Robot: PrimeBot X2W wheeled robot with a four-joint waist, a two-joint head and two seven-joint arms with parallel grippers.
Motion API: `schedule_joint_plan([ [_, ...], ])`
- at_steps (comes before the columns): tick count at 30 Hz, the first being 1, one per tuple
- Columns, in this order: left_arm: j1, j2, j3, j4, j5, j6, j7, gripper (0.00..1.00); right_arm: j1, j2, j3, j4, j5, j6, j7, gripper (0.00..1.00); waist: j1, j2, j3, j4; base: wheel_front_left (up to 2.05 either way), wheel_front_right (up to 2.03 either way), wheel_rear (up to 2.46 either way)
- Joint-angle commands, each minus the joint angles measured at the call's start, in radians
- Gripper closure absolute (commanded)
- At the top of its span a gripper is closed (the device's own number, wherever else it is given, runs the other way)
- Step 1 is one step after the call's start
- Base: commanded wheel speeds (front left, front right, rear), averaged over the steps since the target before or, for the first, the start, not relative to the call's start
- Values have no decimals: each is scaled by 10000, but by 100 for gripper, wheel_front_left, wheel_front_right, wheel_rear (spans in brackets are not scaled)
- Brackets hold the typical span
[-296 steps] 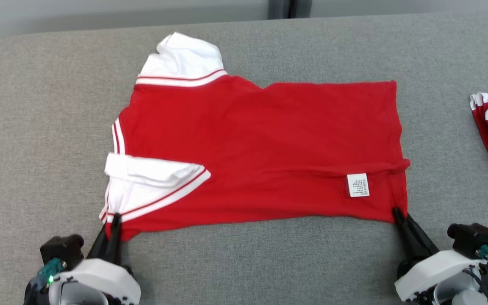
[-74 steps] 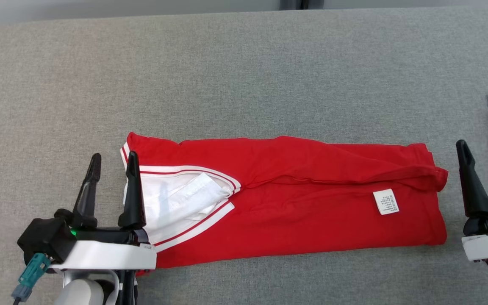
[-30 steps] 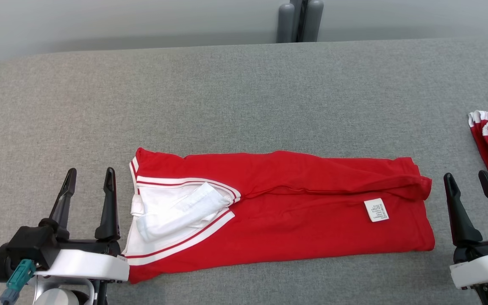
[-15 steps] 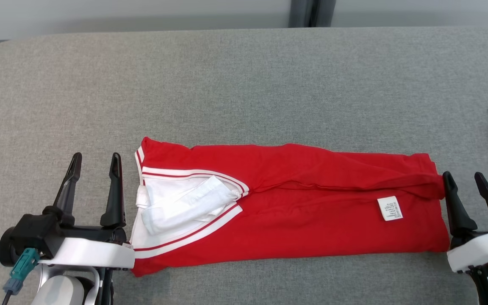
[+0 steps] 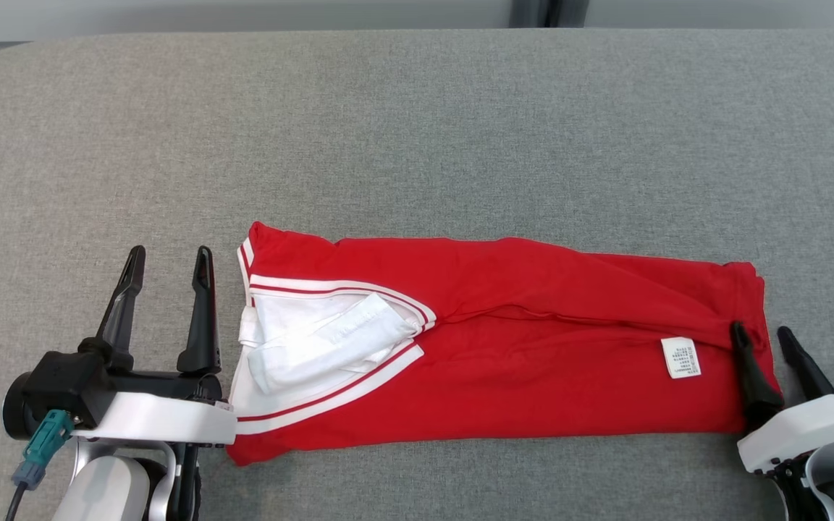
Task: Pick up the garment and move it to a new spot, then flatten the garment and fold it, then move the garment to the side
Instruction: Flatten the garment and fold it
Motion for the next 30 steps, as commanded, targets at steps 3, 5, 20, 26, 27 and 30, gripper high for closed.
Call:
schedule_joint_plan([
  [3, -238, -39, 143, 31, 112, -87, -30, 0, 173, 124, 433, 482, 241, 2, -52, 0, 0, -1, 42, 27, 0, 0, 0],
  [5, -257, -67, 185, 15, 143, -102, -30, 0, 204, 167, 545, 591, 307, 2, -50, 0, 0, -1, 51, 37, 0, 0, 0],
  [20, -74, -378, 784, 51, 447, -448, -30, 0, 164, -104, 1070, 1538, 1080, -29, -598, 100, 0, -1, -157, 67, 0, 0, 0],
  [26, 28, -496, 891, 70, 560, -542, -30, 0, 65, -828, 574, 1545, 1214, -47, -853, 100, 0, -1, -314, 2, 0, 0, 0],
  [27, 62, -514, 908, 77, 576, -566, -30, 0, 51, -953, 476, 1548, 1219, -44, -915, 100, 0, -1, -340, -13, 0, 0, 0],
  [30, 190, -548, 932, 114, 623, -608, -31, 0, -74, -1556, 26, 1520, 1106, -21, -1075, 100, 0, -1, -459, -68, 0, 0, 0],
])
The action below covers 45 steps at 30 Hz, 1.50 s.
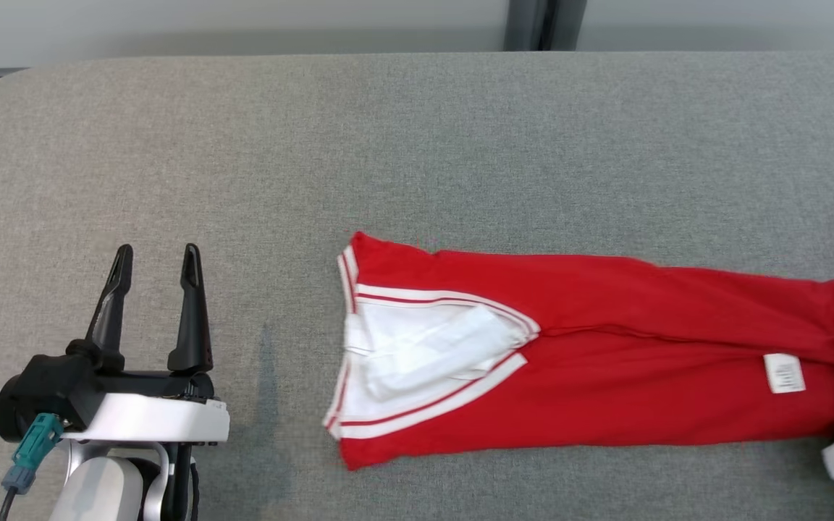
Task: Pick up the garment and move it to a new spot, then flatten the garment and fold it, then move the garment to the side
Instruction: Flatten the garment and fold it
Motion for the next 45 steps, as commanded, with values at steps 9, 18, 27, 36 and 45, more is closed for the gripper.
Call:
schedule_joint_plan([
  [9, 339, 4, 110, 72, 110, -83, -31, 0, 51, -268, -277, -825, -155, -28, -54, 100, 0, 0, -366, -138, 0, 0, 0],
  [18, 540, 71, 97, 58, 78, -20, 24, 0, 242, 278, 217, -3214, -482, -28, 822, 100, 0, 0, -732, -258, 0, 0, 0],
  [27, 392, 98, -27, -95, 74, 13, 120, 0, -409, 1466, 2236, -5465, -613, -27, 2348, 100, 0, 0, -756, -100, 0, 0, 0],
  [36, 92, -92, -163, 53, 14, -33, 68, 0, -1349, 2582, 4912, -4790, -129, -27, 2409, 100, 0, 0, -464, 485, 0, 0, 0],
  [45, -137, -254, -248, 275, 66, -128, 1, 0, -2158, 3002, 6295, -2705, 344, -27, 1442, 100, 0, 0, -286, 859, 0, 0, 0],
])
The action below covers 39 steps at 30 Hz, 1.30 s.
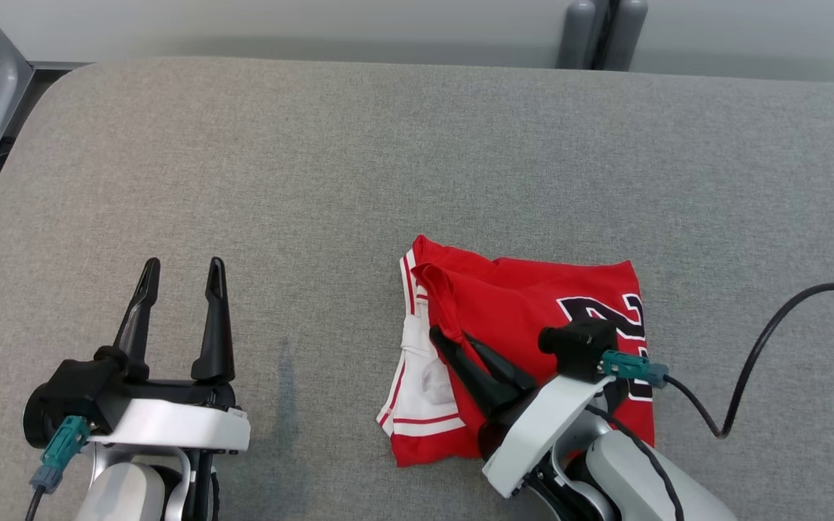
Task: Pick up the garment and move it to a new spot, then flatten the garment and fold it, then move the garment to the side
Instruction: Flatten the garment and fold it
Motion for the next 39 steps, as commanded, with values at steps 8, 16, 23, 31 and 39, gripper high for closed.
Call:
schedule_joint_plan([
  [8, -385, -39, -13, 120, 120, -128, -65, 0, -928, 74, 293, 1536, 228, 2, -1010, 100, 0, 0, 186, 37, 0, 0, 0],
  [16, -392, -76, 20, 227, 198, -168, -70, 0, -1464, 64, 882, 1299, 867, 2, -1638, 0, 0, 0, 155, -74, 0, 0, 0],
  [23, -215, -67, 158, 218, 264, -111, -73, 0, -1392, -368, -507, 1025, -9, 0, -1809, 0, 0, 0, -33, -261, 0, 0, 0],
  [31, 100, 15, 399, 173, 253, 47, -75, 0, 19, -1213, -3560, 296, -1543, 2, -1800, 0, 0, 0, -352, -634, 0, 0, 0],
  [39, 515, 271, 624, 86, 205, 174, -39, 0, 1621, -1425, -5795, -521, -2559, 2, -1462, 0, 0, 0, -793, -996, 0, 0, 0],
])
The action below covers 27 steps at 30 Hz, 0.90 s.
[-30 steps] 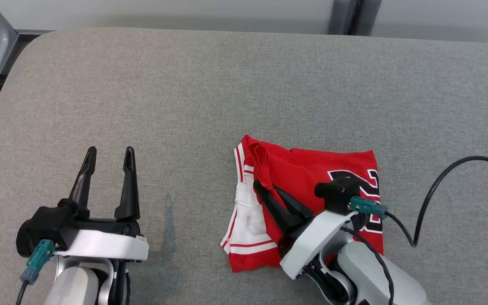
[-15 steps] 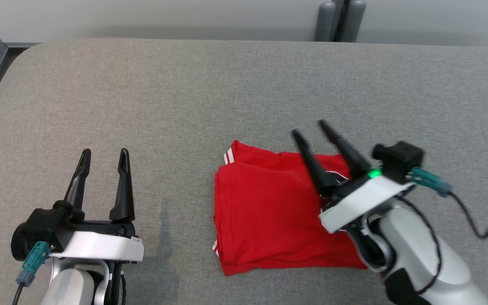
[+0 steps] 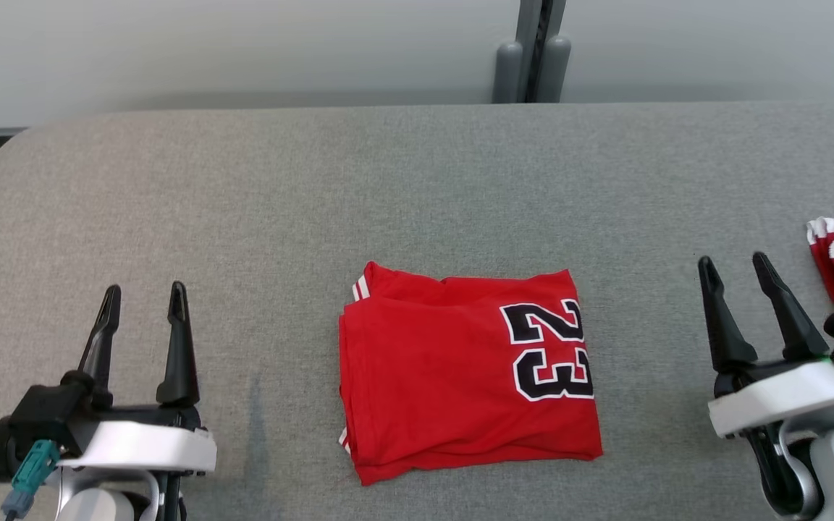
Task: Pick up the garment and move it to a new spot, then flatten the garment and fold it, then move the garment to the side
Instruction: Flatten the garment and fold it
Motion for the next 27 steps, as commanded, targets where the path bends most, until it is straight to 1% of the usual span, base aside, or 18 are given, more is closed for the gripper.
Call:
schedule_joint_plan([
  [1, 230, 115, 56, -14, 18, 62, 25, 0, 367, -10, -242, -256, -192, 2, 160, 0, 0, 0, -243, -145, 0, 0, 0],
  [7, 910, 224, 63, -239, -41, 201, 270, 0, 1238, 177, -723, -1146, -551, 2, 811, 0, 0, 0, -784, -421, 0, 0, 0],
  [16, 1776, 339, -139, -534, 90, 378, 642, 0, 2528, 240, -1457, -2466, -1219, 2, 1777, 0, 0, 0, -1528, -483, 0, 0, 0],
  [20, 2004, 416, -200, -638, 124, 429, 794, 0, 2899, 286, -1600, -2859, -1409, 2, 2111, 0, 0, 0, -1688, -490, 0, 0, 0],
  [27, 2187, 559, -261, -720, 243, 547, 980, 0, 3205, 399, -1706, -3331, -1566, 2, 2373, 0, 0, 0, -1761, -507, 0, 0, 0],
])
